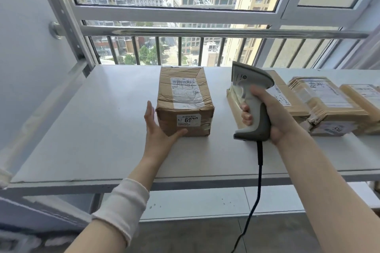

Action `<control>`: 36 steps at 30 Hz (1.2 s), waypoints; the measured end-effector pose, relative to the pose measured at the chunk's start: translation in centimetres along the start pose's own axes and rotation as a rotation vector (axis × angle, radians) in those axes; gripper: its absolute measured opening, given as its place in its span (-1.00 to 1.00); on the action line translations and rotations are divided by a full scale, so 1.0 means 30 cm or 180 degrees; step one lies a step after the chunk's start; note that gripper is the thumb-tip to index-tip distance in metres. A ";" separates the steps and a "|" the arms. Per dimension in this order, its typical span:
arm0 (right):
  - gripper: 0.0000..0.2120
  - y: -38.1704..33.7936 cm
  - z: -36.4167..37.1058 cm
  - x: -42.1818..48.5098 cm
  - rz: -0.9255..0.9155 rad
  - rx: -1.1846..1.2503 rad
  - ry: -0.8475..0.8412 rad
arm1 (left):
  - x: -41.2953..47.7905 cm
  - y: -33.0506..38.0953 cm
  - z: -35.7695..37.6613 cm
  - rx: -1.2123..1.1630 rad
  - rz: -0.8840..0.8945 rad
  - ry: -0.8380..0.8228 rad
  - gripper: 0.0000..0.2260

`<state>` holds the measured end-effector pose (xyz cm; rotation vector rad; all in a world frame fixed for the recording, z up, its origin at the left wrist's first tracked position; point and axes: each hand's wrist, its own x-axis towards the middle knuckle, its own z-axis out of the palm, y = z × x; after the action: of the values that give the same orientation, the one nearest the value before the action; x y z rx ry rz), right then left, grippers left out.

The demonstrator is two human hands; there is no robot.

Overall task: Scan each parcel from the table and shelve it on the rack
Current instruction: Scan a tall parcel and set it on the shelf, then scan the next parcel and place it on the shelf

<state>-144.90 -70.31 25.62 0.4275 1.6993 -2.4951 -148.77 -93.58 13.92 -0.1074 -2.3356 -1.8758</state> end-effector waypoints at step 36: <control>-0.71 -0.034 -1.988 -2.078 -0.1130 0.1134 0.3970 | -1.731 0.795 2.338 0.0419 0.0306 -0.4227 -0.33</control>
<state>-74.91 -19.88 23.70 2.2544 1.5868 -2.9796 -98.77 -18.20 14.05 -1.8984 -2.9623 -1.7889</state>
